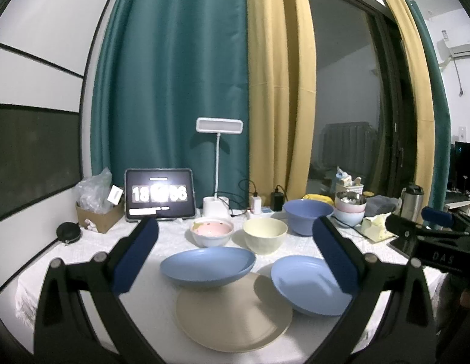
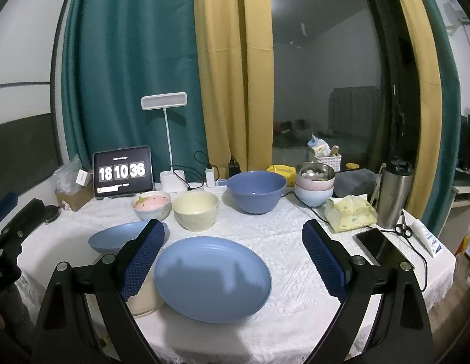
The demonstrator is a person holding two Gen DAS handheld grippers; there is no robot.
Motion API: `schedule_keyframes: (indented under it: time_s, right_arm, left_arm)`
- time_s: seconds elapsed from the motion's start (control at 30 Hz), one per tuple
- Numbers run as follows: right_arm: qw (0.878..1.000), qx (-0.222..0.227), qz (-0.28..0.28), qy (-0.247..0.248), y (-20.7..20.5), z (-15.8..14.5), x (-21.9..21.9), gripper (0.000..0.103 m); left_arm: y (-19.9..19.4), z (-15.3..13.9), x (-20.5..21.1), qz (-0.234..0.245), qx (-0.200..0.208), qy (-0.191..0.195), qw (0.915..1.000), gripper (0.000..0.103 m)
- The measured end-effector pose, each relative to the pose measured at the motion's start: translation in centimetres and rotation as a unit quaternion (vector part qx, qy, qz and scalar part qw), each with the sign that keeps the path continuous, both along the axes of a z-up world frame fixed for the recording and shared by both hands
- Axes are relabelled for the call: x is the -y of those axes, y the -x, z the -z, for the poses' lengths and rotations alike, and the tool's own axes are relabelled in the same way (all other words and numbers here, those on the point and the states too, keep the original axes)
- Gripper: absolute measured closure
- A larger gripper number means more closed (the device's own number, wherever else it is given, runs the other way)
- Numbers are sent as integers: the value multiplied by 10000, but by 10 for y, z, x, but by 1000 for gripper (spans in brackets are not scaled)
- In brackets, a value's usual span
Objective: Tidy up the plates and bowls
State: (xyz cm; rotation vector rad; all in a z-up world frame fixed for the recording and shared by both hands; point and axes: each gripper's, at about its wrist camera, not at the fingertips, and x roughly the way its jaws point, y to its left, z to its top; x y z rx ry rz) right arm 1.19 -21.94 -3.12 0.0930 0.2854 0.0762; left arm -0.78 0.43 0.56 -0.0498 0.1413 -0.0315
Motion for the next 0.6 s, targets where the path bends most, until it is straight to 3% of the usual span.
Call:
schedule_keyframes:
  time_s: [0.6]
  right_arm:
    - [10000,-2,2,-12,0,0,1,8]
  left_arm:
    - [0,0,0,-1,-5,-7,10000,1]
